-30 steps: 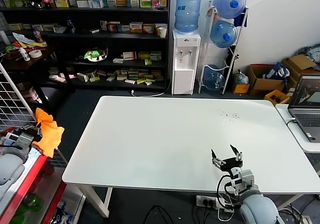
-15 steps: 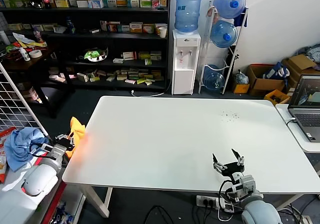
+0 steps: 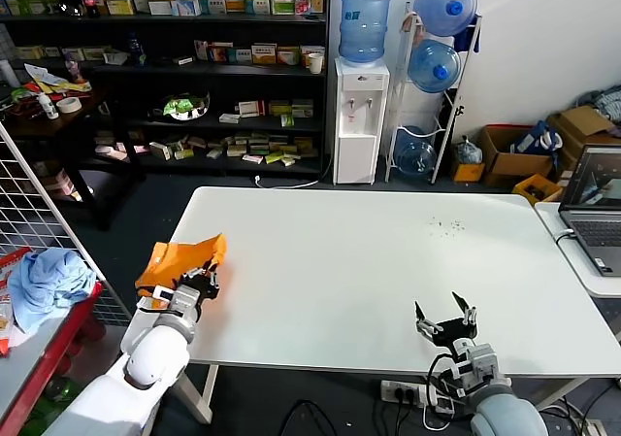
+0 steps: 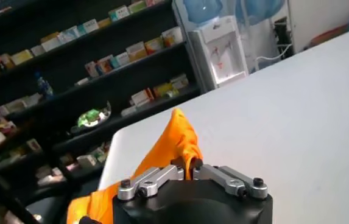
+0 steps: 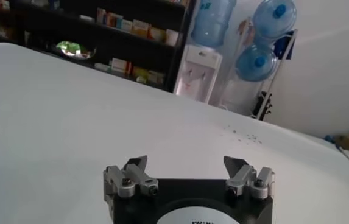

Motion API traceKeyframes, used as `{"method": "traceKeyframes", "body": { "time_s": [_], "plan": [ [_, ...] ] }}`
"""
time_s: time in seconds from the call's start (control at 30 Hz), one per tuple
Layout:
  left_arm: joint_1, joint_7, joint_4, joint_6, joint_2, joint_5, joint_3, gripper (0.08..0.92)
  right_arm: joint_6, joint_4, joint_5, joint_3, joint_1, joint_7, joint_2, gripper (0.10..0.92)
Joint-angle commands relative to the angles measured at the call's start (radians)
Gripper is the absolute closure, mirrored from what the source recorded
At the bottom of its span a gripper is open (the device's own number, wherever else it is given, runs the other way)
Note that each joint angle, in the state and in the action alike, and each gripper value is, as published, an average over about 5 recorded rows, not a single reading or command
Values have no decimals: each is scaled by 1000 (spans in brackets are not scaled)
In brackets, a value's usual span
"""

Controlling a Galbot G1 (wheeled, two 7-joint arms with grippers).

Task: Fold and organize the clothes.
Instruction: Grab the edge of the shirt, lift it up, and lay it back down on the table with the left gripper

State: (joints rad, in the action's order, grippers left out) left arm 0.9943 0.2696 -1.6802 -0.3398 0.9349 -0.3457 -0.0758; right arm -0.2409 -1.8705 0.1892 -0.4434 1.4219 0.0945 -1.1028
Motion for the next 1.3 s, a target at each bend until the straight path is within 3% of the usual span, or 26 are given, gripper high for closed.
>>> {"method": "traceKeyframes", "body": {
  "time_s": [0.03,0.4,0.6,0.97,1.13,1.3],
  "plan": [
    [-53,51,48,-16,281,-24,114,870,3,-9,-6,-11,16,1,2,203],
    [-67,101,180,39,581,29,204,870,18,9,-9,-23,15,6,0,203],
    [-77,119,262,87,700,54,243,870,20,16,-5,-28,6,15,1,203],
    [-138,101,468,321,723,-21,238,863,14,29,0,-41,-3,31,5,203],
    [-134,45,473,432,723,-91,224,753,9,33,4,-42,-14,31,1,203],
    [-112,-25,385,475,723,-126,240,605,3,37,3,-32,-27,29,-2,203]
  ]
}}
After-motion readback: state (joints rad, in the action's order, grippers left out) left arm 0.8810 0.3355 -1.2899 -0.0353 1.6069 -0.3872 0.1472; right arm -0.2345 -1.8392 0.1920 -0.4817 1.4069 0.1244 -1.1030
